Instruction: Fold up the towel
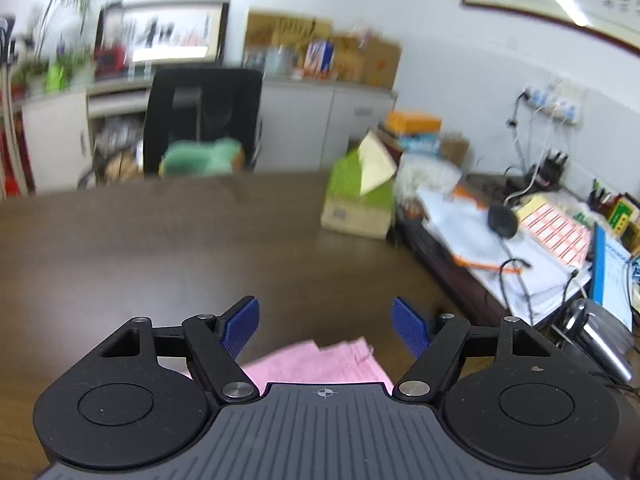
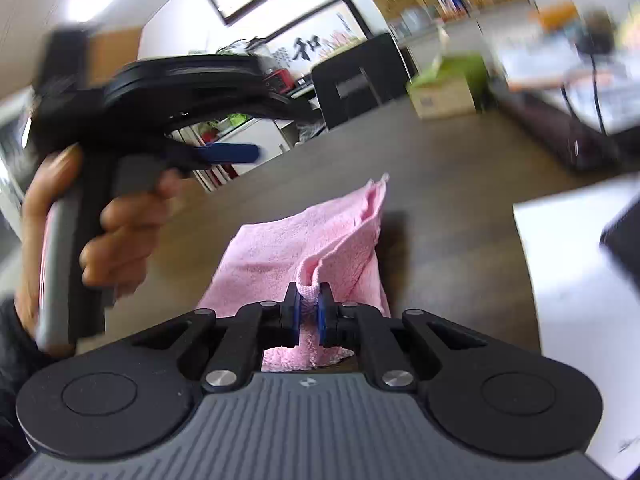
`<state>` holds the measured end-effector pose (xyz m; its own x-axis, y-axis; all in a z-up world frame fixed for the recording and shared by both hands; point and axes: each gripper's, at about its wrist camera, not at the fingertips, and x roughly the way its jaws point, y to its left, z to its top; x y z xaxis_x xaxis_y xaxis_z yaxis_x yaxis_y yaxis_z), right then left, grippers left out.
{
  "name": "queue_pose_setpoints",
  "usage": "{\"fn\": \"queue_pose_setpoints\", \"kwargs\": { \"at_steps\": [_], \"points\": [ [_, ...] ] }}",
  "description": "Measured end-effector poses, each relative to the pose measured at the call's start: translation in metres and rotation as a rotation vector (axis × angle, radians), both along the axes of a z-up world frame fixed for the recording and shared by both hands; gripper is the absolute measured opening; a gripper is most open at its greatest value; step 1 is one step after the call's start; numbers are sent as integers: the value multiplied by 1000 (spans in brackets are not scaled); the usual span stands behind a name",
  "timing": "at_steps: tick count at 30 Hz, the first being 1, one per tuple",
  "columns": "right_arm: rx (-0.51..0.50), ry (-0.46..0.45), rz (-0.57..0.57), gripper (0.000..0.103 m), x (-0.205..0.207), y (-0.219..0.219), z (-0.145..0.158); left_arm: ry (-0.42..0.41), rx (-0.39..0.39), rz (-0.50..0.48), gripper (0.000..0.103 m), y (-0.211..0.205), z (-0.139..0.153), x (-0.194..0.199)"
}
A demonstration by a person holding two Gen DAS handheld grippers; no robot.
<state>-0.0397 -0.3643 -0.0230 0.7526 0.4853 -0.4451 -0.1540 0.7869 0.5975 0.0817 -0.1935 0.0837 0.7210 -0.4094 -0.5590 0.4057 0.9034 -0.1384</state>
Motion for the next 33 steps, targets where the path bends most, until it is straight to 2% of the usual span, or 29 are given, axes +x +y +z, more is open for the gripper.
{"fn": "queue_pose_setpoints", "kwargs": {
  "at_steps": [3,6,7,10,13,15,17,20,23,25,26,27,30,31,33],
  "points": [
    [41,56,-28,9,1,-9,-7,1,45,14,74,11,-6,-15],
    [40,59,-37,11,-1,-8,-8,71,65,24,73,28,-22,-28],
    [38,56,-37,11,0,-8,-11,94,59,34,72,35,-26,-31],
    [21,38,-33,11,1,-6,-13,122,-26,86,72,72,-33,-45],
    [3,9,-21,10,1,-2,-10,114,-97,100,72,104,-35,-59],
    [8,25,-18,9,-1,-4,-8,97,-105,34,74,116,-38,-75],
    [12,39,-19,9,9,-4,-3,70,-69,-30,74,120,-41,-93],
    [5,43,10,9,23,12,18,18,-23,-64,74,120,-45,-110],
    [-12,-11,76,9,37,41,54,-32,-35,-35,76,131,-45,-115],
    [39,-59,132,9,37,51,71,-26,-106,17,77,152,-42,-109],
    [122,-115,180,9,31,55,84,-23,-124,30,79,158,-41,-107],
    [160,-149,192,9,26,56,90,-24,-148,53,81,166,-40,-105],
    [161,-221,122,9,6,46,93,-28,-192,104,85,187,-38,-103],
    [155,-220,107,9,5,43,91,-28,-197,110,85,191,-38,-103],
    [117,-136,57,9,7,28,67,-28,-191,114,86,193,-38,-102]
  ]
}}
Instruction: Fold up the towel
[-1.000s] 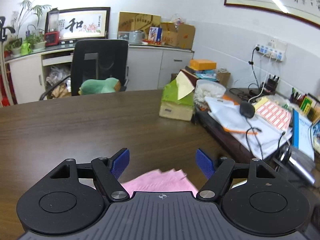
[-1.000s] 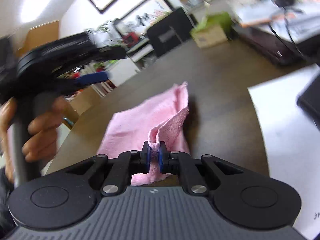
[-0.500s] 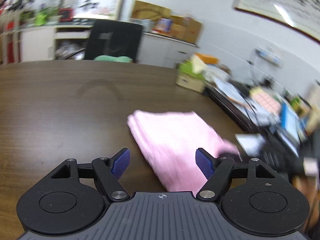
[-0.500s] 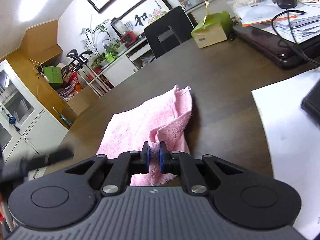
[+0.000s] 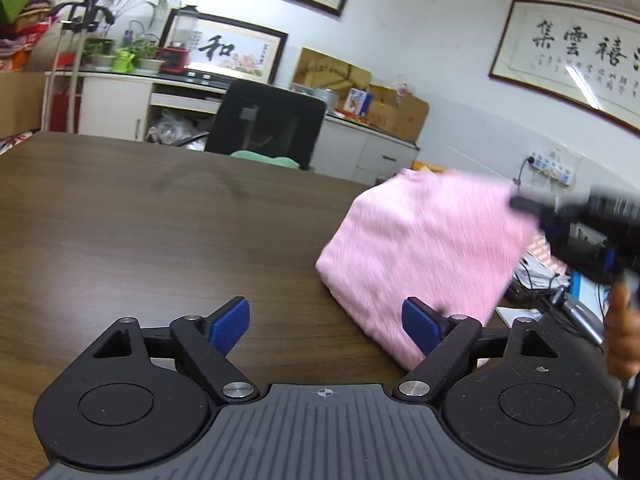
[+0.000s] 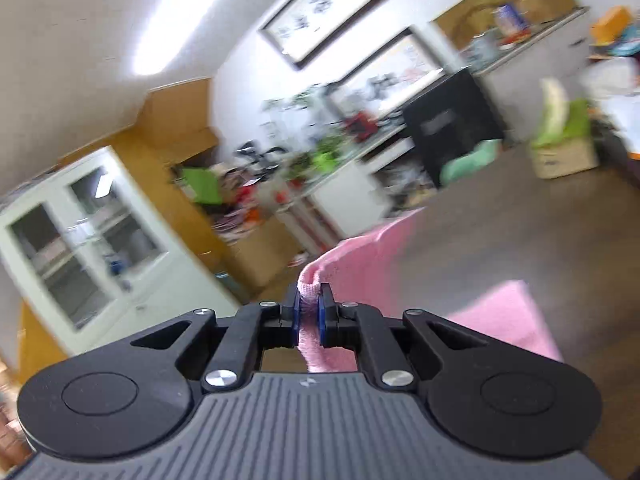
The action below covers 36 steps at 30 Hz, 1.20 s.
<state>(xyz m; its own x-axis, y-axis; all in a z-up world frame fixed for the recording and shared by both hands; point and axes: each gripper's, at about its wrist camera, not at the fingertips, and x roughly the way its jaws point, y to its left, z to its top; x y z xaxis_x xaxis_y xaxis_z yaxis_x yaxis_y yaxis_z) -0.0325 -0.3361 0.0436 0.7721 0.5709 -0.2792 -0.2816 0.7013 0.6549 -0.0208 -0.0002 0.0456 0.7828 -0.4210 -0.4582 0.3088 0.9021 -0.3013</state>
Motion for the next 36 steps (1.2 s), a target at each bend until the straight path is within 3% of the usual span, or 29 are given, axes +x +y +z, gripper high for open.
{"fn": "queue_pose_setpoints", "kwargs": {
  "at_steps": [2,5,7,9,15,17,19,22,24,28,31,33,36],
  "points": [
    [-68,118,-77,9,4,-12,-31,3,10,-11,86,-3,0,1],
    [-134,224,-146,9,3,-23,-64,4,27,-26,86,-11,0,1],
    [-123,226,-140,9,-3,-27,-74,-1,43,-33,88,-16,0,0],
    [-136,173,-142,9,-9,-28,-68,-3,62,-39,89,-22,0,0],
    [-283,-123,-188,9,-44,-10,-32,-6,105,-60,91,-39,-3,-5],
    [-367,-89,-237,9,-41,-10,-35,-5,115,-64,91,-42,-6,-5],
    [-409,19,-241,9,-28,-15,-48,7,123,-71,91,-47,-9,-3],
    [-313,107,-175,9,-21,-28,-63,26,138,-78,91,-53,-15,-2],
    [-297,97,-176,9,-19,-32,-61,34,146,-78,91,-56,-17,-2],
    [-300,85,-145,9,-2,-21,-39,37,137,-62,92,-58,-16,-1],
    [-288,51,-111,9,12,-6,-14,34,88,-13,93,-48,-15,6],
    [-269,-45,-24,9,20,18,24,47,54,32,93,-36,-16,11],
    [-220,-152,95,9,12,35,51,67,28,78,94,-18,-21,15]
  ]
}}
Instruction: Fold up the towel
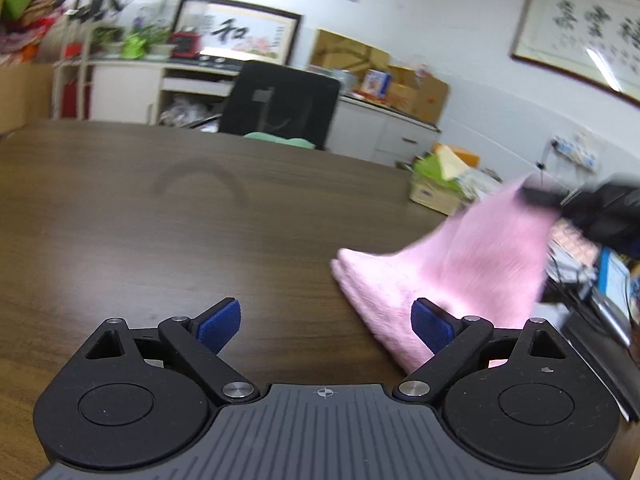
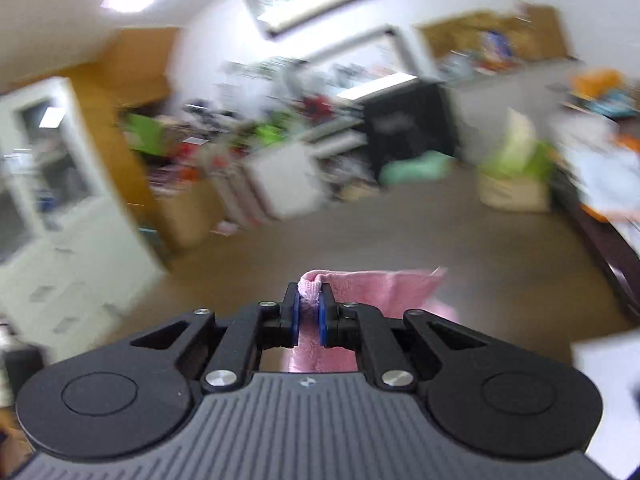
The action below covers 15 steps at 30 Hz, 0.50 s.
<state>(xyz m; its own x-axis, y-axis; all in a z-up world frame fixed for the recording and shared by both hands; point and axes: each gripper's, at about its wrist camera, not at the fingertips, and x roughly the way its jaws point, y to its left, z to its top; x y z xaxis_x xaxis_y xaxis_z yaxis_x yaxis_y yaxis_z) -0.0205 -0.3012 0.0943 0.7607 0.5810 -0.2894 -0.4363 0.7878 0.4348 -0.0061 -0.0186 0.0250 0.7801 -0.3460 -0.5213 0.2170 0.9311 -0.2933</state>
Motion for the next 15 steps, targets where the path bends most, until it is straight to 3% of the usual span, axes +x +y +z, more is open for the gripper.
{"fn": "queue_pose_setpoints", "kwargs": {
  "at_steps": [3,9,15],
  "points": [
    [-71,3,-65,9,0,-4,-7,16,-6,15,94,12,-4,1],
    [-82,287,-331,9,18,-54,-87,16,12,-11,96,10,-1,-4],
    [-25,327,-345,10,-3,-69,-121,19,33,-26,96,1,-1,-5]
  ]
}}
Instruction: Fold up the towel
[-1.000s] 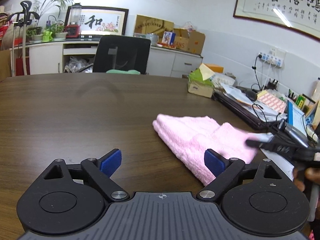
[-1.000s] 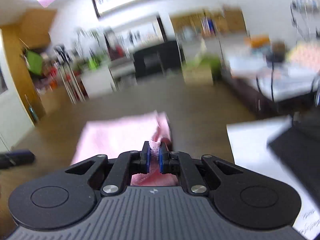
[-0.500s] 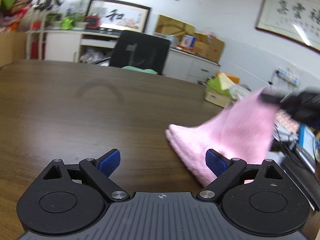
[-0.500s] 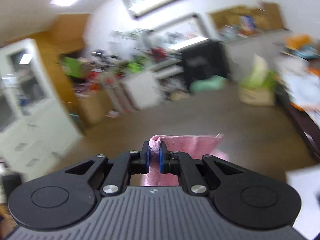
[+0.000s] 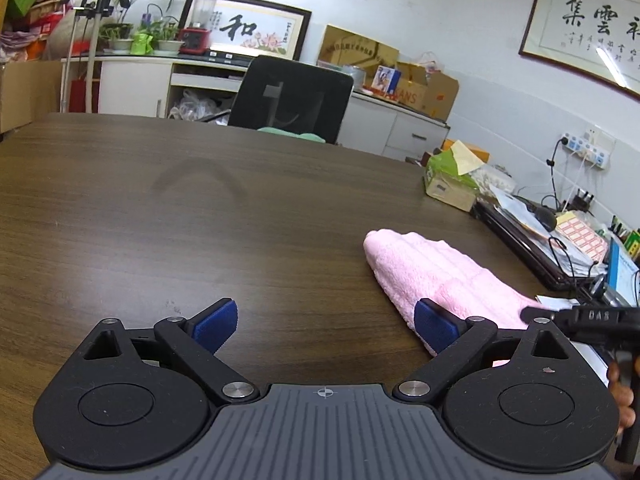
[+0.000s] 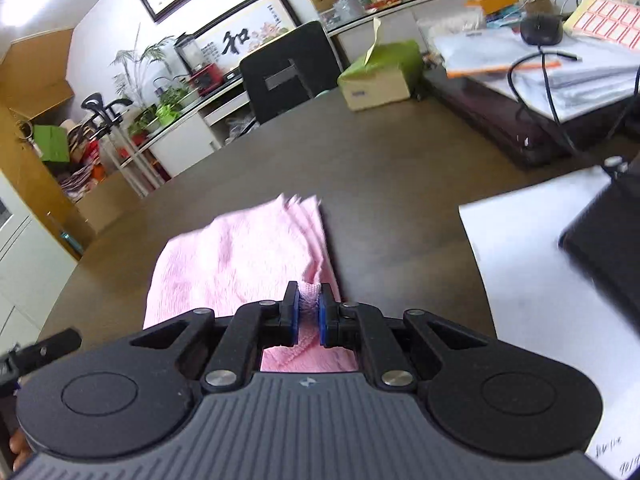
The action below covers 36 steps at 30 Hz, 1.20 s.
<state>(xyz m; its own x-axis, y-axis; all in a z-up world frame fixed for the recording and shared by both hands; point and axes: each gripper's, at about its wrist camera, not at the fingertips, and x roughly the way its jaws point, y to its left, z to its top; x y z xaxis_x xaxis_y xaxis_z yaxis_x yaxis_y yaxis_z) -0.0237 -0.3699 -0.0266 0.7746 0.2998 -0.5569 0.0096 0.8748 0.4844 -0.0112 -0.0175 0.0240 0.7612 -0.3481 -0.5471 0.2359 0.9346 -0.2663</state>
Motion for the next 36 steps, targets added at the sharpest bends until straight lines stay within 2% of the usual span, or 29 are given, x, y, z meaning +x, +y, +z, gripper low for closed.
{"fn": "queue_pose_setpoints", "kwargs": {
  "at_steps": [2,4,6,7,11,14,15,17,20,22,24,27,30,31,34,35,36],
  "points": [
    [6,-19,-3,10,-6,2,2,2,10,1,96,-2,-1,1],
    [28,-62,-2,10,-9,6,12,0,22,9,96,-2,-2,2],
    [66,-144,23,10,-29,6,29,3,20,16,96,0,-2,5],
    [60,-148,25,10,-34,8,31,7,15,20,96,1,-3,6],
    [-22,-101,17,11,-40,12,23,17,12,24,97,2,-3,6],
    [-37,-17,42,12,-35,10,3,16,19,19,96,0,-3,6],
    [-39,-29,47,13,-36,9,1,17,21,15,97,-1,-3,6],
    [-40,-28,56,17,-38,9,3,25,24,13,97,-4,-2,6],
    [-53,-34,71,29,-47,10,14,39,16,5,96,-7,0,8],
    [-88,-61,45,46,-58,9,23,37,15,-14,97,-12,6,9],
    [-148,-122,5,46,-71,8,38,26,25,-39,96,-20,12,10],
    [-210,-245,-16,46,-84,14,61,-20,79,-91,97,-42,20,8],
    [-194,-300,76,45,-70,27,74,-55,149,-148,97,-71,21,6],
    [-196,-300,89,45,-63,31,75,-55,157,-175,97,-77,20,5],
    [-266,-201,137,43,-23,48,62,-46,230,-258,97,-98,10,3],
    [-289,-166,153,43,-9,54,57,-32,270,-269,93,-103,5,4],
    [-313,-131,168,37,5,60,53,-6,331,-283,91,-109,-2,6]
  ]
}}
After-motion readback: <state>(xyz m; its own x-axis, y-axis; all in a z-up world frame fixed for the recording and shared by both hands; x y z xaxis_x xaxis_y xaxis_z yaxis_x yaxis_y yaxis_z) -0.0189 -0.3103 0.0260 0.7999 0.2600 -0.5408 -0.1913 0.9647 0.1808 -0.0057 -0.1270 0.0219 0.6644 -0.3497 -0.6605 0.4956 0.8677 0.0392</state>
